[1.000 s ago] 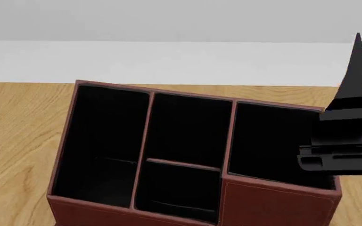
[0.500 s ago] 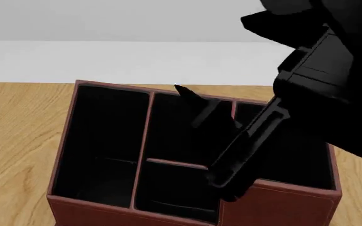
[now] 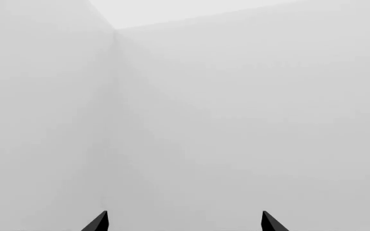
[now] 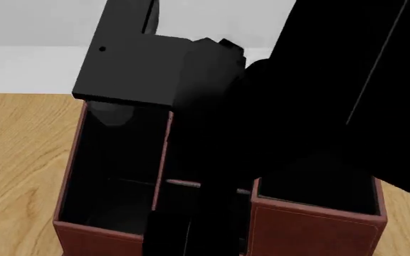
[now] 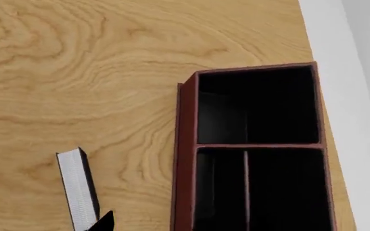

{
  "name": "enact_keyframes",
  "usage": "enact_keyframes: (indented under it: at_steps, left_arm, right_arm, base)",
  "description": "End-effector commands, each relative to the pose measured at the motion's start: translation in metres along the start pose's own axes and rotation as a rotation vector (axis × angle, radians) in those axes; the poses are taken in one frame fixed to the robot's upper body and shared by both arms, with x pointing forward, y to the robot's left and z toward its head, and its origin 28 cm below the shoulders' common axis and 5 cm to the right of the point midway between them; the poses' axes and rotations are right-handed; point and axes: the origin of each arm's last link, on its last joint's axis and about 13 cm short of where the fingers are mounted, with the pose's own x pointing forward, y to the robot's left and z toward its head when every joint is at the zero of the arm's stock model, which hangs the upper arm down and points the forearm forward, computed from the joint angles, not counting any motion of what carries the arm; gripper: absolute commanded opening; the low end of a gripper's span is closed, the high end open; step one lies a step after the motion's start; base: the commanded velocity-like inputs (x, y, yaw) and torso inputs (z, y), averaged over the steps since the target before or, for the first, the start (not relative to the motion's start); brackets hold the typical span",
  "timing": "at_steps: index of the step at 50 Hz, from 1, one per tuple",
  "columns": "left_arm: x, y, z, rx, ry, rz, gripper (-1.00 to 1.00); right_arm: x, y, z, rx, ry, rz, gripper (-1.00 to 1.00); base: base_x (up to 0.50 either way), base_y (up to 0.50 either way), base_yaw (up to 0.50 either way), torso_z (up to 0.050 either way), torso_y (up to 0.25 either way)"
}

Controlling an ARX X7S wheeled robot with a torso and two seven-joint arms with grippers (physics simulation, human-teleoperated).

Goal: Pick up the book and place it in the front compartment of the caddy.

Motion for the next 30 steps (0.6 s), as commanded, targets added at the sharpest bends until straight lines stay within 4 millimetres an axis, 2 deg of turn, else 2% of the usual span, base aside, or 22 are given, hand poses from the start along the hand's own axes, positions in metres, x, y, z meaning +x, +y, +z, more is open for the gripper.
enact_keyframes:
  at_steps: [1, 7, 21, 26, 30]
  left_arm:
    - [-0.003, 0.000, -0.002, -0.001, 0.008, 0.004, 1.00]
    - [-0.003, -0.002, -0.002, -0.003, 0.008, 0.006, 1.00]
    - [-0.002, -0.004, -0.005, -0.011, 0.008, 0.003, 1.00]
    - [-0.002, -0.004, -0.005, -0.014, 0.007, 0.003, 1.00]
    - [-0.003, -0.004, -0.006, -0.020, 0.008, 0.004, 1.00]
  right_arm:
    - [0.010, 0.003, 0.000, -0.045, 0.151, 0.142, 1.00]
    - [0.008, 0.007, -0.002, -0.067, 0.193, 0.168, 1.00]
    - [0.022, 0.006, -0.001, -0.149, 0.278, 0.215, 1.00]
    - [0.032, 0.003, 0.001, -0.176, 0.278, 0.222, 1.00]
    - [0.048, 0.003, 0.002, -0.203, 0.270, 0.261, 1.00]
  base:
    - [0.00, 0.00, 0.00, 0.000, 0.000]
    - [0.00, 0.00, 0.00, 0.000, 0.000]
    - [0.00, 0.00, 0.00, 0.000, 0.000]
    - [0.00, 0.00, 0.00, 0.000, 0.000]
    - [0.00, 0.00, 0.00, 0.000, 0.000]
